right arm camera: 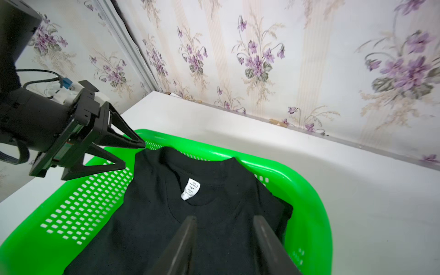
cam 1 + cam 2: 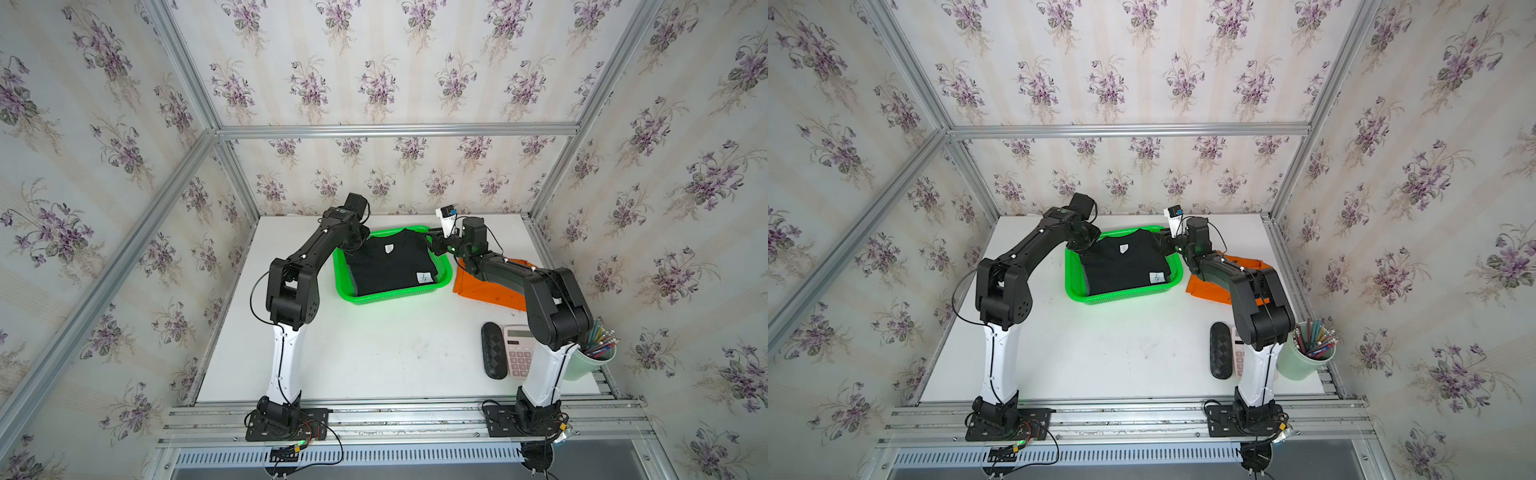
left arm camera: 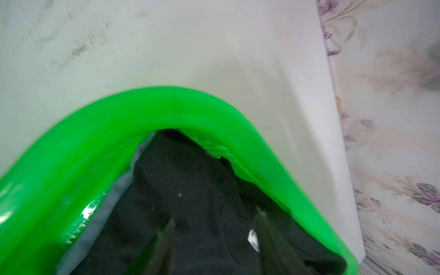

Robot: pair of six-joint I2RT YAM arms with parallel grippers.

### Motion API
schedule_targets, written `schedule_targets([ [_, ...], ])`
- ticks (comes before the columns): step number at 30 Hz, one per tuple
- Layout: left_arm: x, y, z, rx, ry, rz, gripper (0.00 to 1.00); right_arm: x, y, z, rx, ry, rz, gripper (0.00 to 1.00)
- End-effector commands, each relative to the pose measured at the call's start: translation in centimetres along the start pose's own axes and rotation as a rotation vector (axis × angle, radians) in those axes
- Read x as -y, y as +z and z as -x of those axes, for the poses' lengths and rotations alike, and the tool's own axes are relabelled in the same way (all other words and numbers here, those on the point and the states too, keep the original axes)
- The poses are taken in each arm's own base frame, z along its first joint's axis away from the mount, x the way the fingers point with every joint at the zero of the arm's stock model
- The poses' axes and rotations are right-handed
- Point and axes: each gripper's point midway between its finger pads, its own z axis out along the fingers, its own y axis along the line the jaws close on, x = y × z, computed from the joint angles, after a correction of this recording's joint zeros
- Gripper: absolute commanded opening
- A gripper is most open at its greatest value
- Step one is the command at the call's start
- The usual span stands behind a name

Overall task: Put the folded t-shirts into the basket
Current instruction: Place the T-shirt in the bin, then adjust the T-shirt in the bin.

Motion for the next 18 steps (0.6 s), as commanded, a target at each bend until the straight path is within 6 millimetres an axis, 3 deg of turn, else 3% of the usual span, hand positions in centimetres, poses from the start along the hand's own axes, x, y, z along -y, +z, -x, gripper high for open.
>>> schedule_targets([
  [1, 0.2, -1.9, 1.6, 0.075, 0.062, -0.020, 0.96, 0.2, -1.5, 2.1, 0.074, -0.004, -0.067, 0.42],
  [5, 1.2, -5.8, 3.1, 0.166, 0.143, -0.091, 0.96, -0.8, -4.1, 4.1, 0.118, -0.066, -0.117, 0.42],
  [9, 1.7, -10.0, 4.7, 0.278, 0.252, -0.151, 0.96, -2.5, -5.5, 4.5, 0.106, -0.140, -0.135, 0.42],
  [14, 1.5, -14.4, 5.1, 0.416, 0.462, -0.202, 0.95, -4.4, -5.1, 2.0, -0.016, -0.148, -0.121, 0.40],
  [18, 0.4, -15.0, 3.7, 0.473, 0.668, -0.194, 0.91, -4.5, -3.7, -1.6, -0.200, -0.060, -0.186, 0.39],
])
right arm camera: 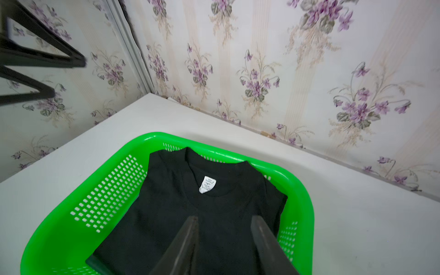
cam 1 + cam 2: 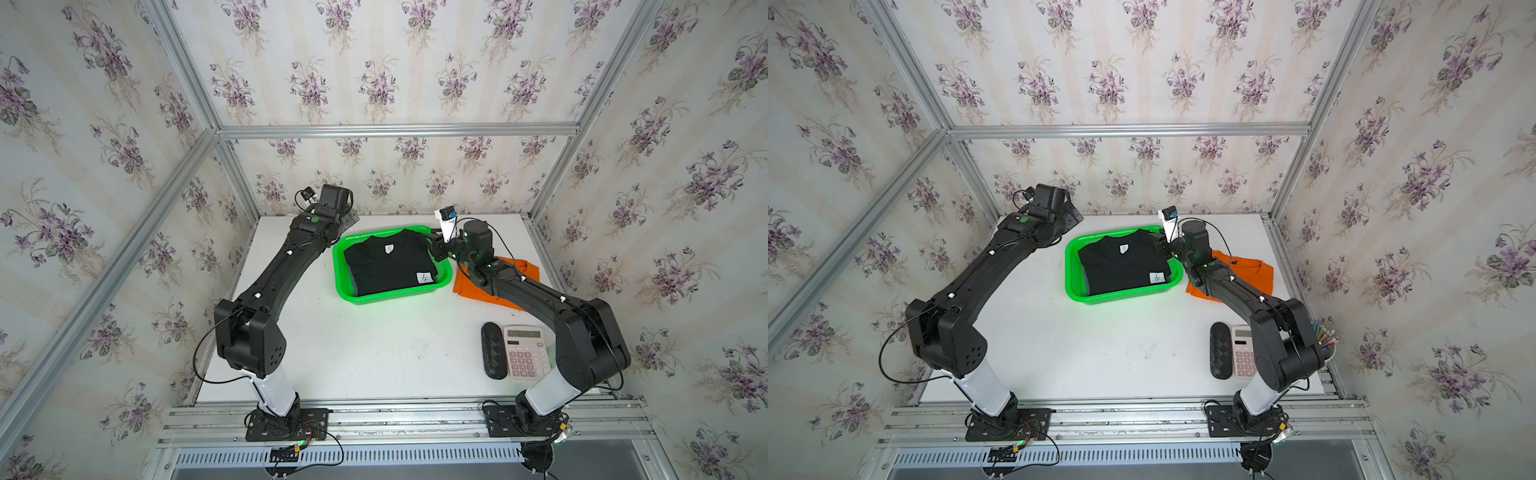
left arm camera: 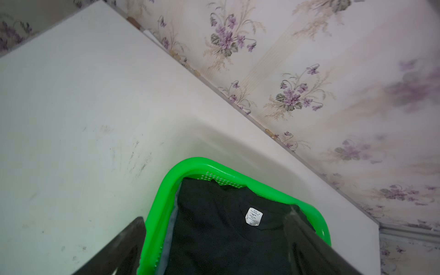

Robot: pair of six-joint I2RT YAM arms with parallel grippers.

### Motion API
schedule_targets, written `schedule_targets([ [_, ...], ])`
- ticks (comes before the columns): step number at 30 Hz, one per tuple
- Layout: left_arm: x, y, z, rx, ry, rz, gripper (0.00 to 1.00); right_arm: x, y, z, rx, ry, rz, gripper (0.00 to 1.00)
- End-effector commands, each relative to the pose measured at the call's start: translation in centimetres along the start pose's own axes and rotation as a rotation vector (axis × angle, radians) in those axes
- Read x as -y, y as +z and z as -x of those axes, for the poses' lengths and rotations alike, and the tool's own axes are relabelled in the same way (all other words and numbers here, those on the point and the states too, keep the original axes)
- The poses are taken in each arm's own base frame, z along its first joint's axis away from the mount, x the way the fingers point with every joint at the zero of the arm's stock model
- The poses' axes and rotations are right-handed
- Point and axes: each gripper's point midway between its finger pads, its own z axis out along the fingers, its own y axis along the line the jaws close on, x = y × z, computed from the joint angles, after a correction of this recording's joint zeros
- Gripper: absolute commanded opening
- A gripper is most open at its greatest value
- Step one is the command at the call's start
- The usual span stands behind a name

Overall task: Put the folded t-shirts into the basket
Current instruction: Adjust the T-shirt in the bin.

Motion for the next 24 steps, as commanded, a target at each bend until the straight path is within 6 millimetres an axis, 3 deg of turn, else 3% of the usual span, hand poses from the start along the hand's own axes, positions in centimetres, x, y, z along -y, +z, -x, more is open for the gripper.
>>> schedule_targets([
  [1, -0.5, -0.1, -0.2, 0.069, 0.223, 0.009, 0.91, 0.3, 0.7, -4.5, -0.213, 0.081, -0.077, 0.38],
  [7, -5.6, -0.1, -3.6, 0.034, 0.222, 0.130, 0.90, 0.5, 2.2, -9.9, -0.468, 0.245, -0.155, 0.37],
  [11, -7.5, 0.2, -5.7, -0.001, 0.234, 0.153, 0.89, 1.4, 2.8, -13.0, -0.601, 0.248, -0.208, 0.36],
  [18, -9.8, 0.6, -8.1, -0.080, 0.217, 0.221, 0.88, 3.3, 3.2, -15.9, -0.738, 0.196, -0.322, 0.41],
  [24, -11.0, 1.2, -10.1, -0.162, 0.172, 0.279, 0.88, 4.6, 3.8, -16.9, -0.771, 0.185, -0.400, 0.45],
])
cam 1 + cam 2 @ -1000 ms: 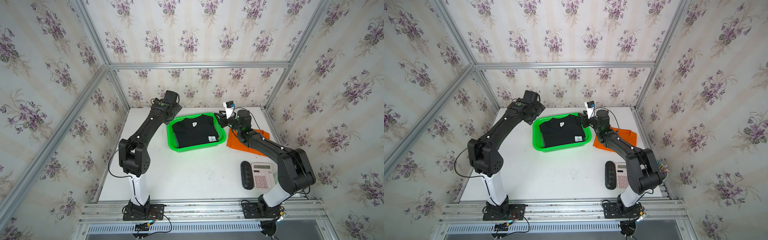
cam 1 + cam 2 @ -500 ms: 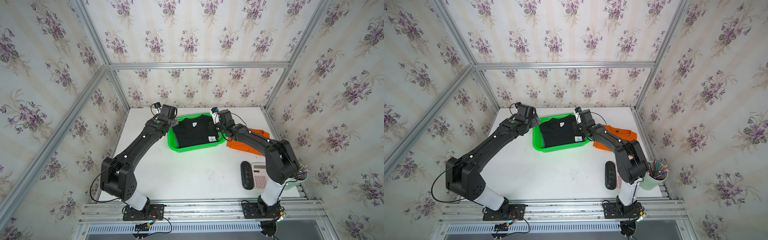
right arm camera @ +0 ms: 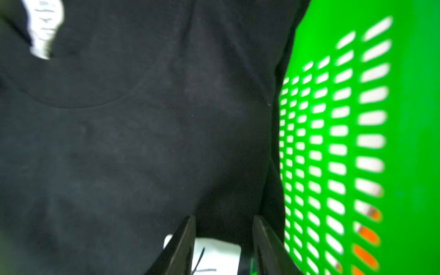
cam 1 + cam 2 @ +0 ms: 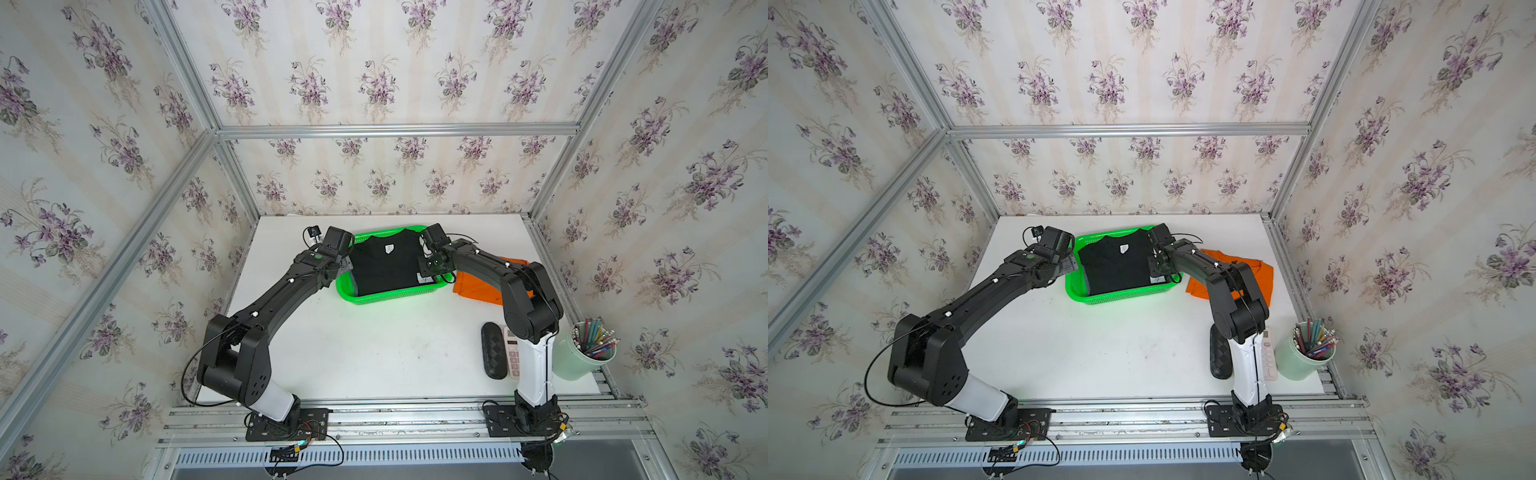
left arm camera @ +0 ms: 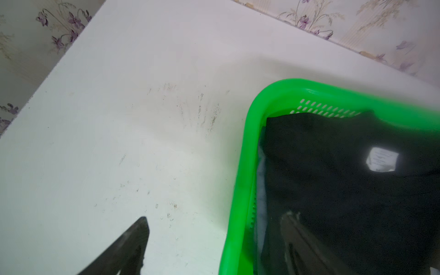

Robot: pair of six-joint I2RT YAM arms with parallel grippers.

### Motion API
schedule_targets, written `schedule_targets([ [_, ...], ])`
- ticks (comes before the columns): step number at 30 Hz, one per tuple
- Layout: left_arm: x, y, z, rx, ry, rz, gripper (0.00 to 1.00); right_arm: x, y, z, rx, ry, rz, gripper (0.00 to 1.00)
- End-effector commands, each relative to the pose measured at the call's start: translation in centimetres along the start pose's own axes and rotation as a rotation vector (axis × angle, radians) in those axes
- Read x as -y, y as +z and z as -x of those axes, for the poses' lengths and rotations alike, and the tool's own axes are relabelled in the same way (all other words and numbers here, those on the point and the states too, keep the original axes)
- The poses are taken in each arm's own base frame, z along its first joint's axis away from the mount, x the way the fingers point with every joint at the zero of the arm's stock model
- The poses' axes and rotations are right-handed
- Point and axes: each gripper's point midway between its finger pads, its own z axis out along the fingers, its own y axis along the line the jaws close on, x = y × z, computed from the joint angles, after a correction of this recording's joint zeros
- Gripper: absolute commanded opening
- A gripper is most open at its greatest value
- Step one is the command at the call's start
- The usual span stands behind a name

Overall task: Put the folded t-shirts into the basket
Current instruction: Adjust the T-shirt in the bin.

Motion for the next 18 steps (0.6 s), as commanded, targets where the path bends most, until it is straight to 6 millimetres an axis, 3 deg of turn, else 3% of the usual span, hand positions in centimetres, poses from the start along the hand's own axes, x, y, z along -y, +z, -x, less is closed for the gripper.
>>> schedule_targets([
  [1, -1.0, 0.2, -1.3, -0.055, -0.057, 0.060, 0.88, 1.4, 0.3, -0.6, -0.041, 0.005, -0.095, 0.46],
  [4, -2.4, 0.1, -2.2, -0.061, -0.103, 0.144, 0.88, 2.1, 0.2, -0.4, -0.050, 0.001, -0.149, 0.47],
  [10, -0.6, 0.2, -3.0, -0.060, -0.107, 0.067, 0.88, 2.2, 0.3, -1.1, -0.065, 0.008, -0.151, 0.48],
  [15, -0.4, 0.2, -3.1, -0.063, -0.092, 0.058, 0.88, 1.0, 1.9, -2.6, -0.128, 0.015, -0.081, 0.33],
  [18, -0.5, 0.2, -3.1, -0.055, -0.065, 0.061, 0.88, 0.1, 1.6, -1.8, -0.119, 0.009, -0.039, 0.24],
])
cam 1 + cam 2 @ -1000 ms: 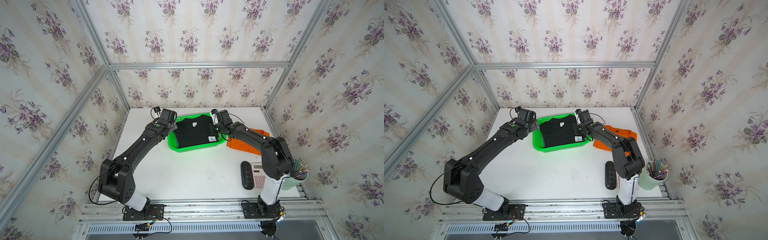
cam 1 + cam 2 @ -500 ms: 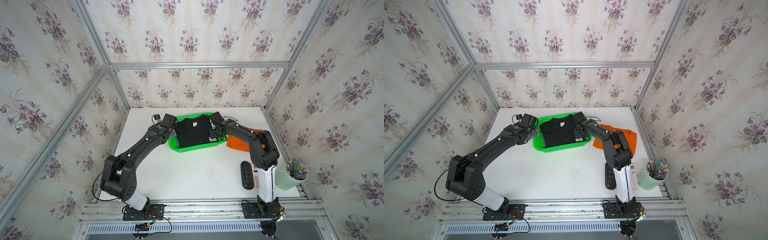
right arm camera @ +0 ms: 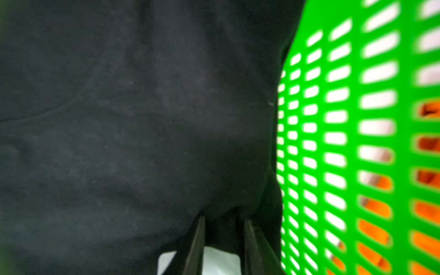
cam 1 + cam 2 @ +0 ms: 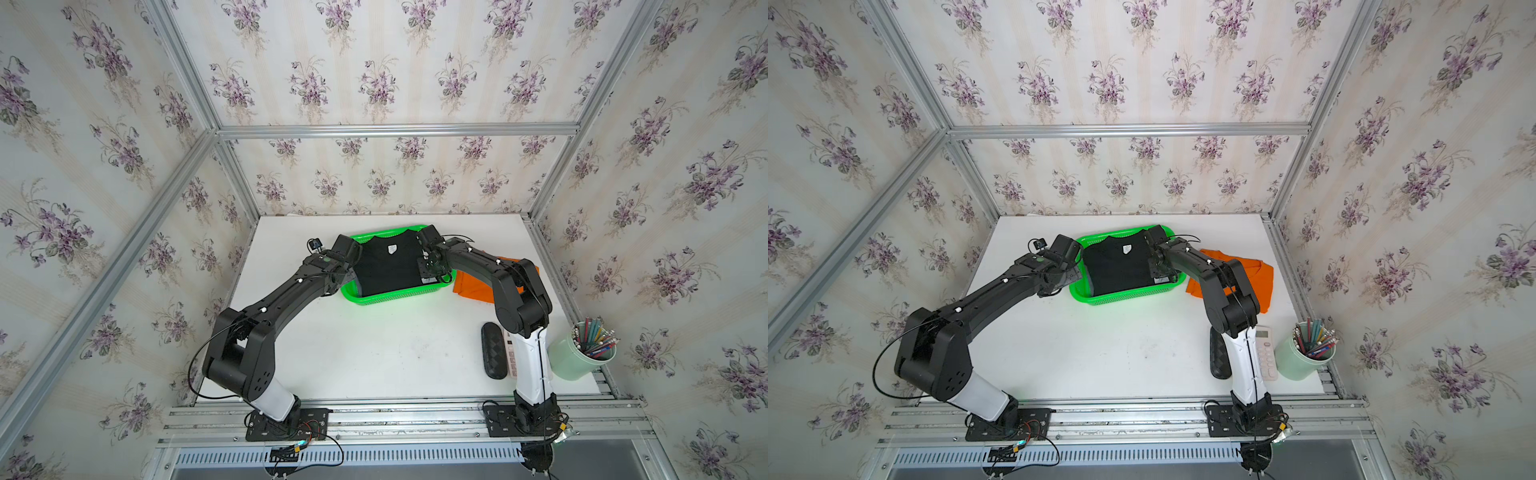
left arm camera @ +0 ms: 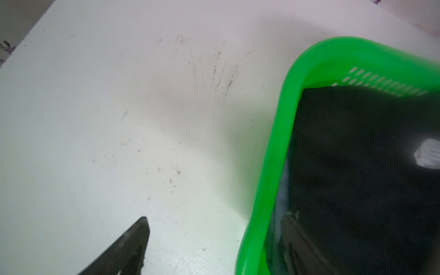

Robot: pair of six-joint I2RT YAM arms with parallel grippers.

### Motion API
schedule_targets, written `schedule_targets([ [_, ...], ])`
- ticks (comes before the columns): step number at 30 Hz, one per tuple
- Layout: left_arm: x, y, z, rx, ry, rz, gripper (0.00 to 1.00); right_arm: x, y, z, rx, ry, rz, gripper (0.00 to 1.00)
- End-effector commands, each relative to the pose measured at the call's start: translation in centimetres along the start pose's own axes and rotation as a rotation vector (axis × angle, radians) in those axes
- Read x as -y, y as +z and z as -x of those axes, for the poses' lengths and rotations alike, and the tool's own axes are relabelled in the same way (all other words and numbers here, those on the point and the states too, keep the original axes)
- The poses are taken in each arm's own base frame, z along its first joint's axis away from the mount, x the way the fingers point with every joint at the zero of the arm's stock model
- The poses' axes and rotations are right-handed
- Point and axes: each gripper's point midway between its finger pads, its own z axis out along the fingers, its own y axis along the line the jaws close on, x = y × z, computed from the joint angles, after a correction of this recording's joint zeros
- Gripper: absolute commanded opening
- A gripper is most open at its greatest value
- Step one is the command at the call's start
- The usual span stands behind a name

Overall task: Put the folded t-shirts into the basket
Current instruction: Adjust the T-shirt in the bin.

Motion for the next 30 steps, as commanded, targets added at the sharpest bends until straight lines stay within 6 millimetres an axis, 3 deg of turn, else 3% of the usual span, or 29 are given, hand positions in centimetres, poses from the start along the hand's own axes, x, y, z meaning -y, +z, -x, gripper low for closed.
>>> schedule_targets([
  [1, 0.0, -0.2, 0.4, 0.024, 0.017, -0.006, 0.88, -1.1, -0.2, -0.6, -0.050, -0.015, 0.061, 0.20],
  [4, 0.0, -0.4, 0.5, 0.028, 0.029, -0.007, 0.88, -2.0, -1.4, 0.2, -0.035, -0.020, 0.114, 0.00],
  [9, 0.0, -0.7, 0.9, 0.041, 0.040, -0.013, 0.88, -3.2, -4.4, 1.3, 0.020, -0.007, 0.205, 0.00],
  [14, 0.1, -0.7, 0.6, 0.029, 0.048, -0.025, 0.88, -3.2, -6.7, 1.1, 0.043, 0.002, 0.230, 0.00],
  [17, 0.2, -0.6, 0.5, 0.025, 0.053, -0.025, 0.88, -2.9, -6.7, 0.1, 0.043, 0.008, 0.230, 0.00],
  [21, 0.7, -0.4, 0.3, 0.010, 0.064, -0.041, 0.88, -1.9, -4.5, -2.3, 0.001, 0.035, 0.196, 0.00],
  [25, 1.8, -0.3, 0.1, -0.022, 0.085, -0.073, 0.91, -1.3, -3.8, -3.1, -0.011, 0.043, 0.165, 0.21],
  [27, 2.3, -0.4, 0.1, -0.028, 0.091, -0.092, 0.92, -1.0, -4.8, -2.1, 0.034, 0.045, 0.157, 0.28],
  [30, 3.0, -0.5, 0.4, -0.026, 0.094, -0.123, 0.93, -0.4, -8.1, 0.3, 0.144, 0.032, 0.142, 0.32],
])
